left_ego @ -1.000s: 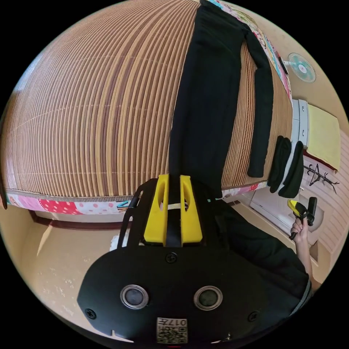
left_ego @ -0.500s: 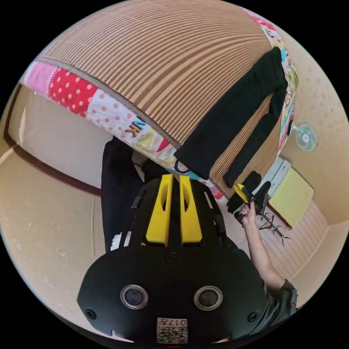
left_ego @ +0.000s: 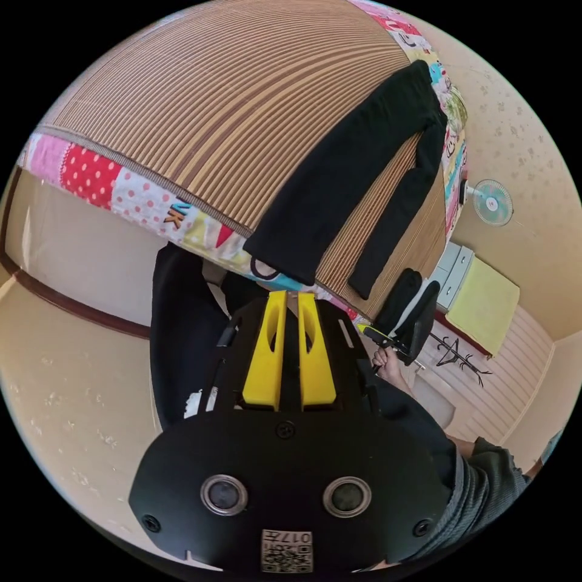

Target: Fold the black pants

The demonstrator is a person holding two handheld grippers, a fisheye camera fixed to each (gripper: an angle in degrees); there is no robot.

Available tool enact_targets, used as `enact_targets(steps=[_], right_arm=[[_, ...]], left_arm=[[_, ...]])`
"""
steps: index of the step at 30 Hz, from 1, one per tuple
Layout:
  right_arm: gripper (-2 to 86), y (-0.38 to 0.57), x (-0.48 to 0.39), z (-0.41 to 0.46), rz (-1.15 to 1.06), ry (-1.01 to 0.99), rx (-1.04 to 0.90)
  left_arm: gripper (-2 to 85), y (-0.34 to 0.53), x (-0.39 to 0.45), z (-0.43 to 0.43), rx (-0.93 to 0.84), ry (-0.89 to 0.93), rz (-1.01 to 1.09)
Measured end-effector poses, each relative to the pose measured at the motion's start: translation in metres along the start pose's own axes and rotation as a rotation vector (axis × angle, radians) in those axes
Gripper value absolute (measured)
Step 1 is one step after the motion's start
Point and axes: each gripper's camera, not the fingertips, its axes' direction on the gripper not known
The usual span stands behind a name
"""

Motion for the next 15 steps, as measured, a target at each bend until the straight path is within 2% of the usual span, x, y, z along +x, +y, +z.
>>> enact_targets(steps=[3, 7, 11, 13, 14, 15], right_arm=[[3.1, 0.000, 0.007, -0.027, 0.005, -0.067, 0.124], [9.2, -0.041, 0.012, -0.064, 0.029, -0.062, 0.245], [10.5, -0.081, 0.023, -0.050, 0.059, -0.072, 0.147], [7.5, -0.084, 0.023, -0.046, 0.092, 0.040, 0.132], [6.6, -0.082, 0.022, -0.046, 0.072, 0.061, 0.131], [4.8, -0.074, 0.019, -0.046, -0.029, -0.018, 0.136]], left_arm=[[4.7, -0.015, 0.027, 0.014, -0.034, -0.043, 0.085], [4.9, -0.024, 0.054, 0.029, -0.051, -0.064, 0.166], [4.8, -0.017, 0.067, 0.040, -0.083, -0.091, 0.223], [4.8, -0.010, 0.068, 0.041, -0.089, -0.109, 0.240], [4.7, -0.005, 0.067, 0.041, -0.088, -0.121, 0.246], [4.7, -0.003, 0.066, 0.040, -0.087, -0.124, 0.247]])
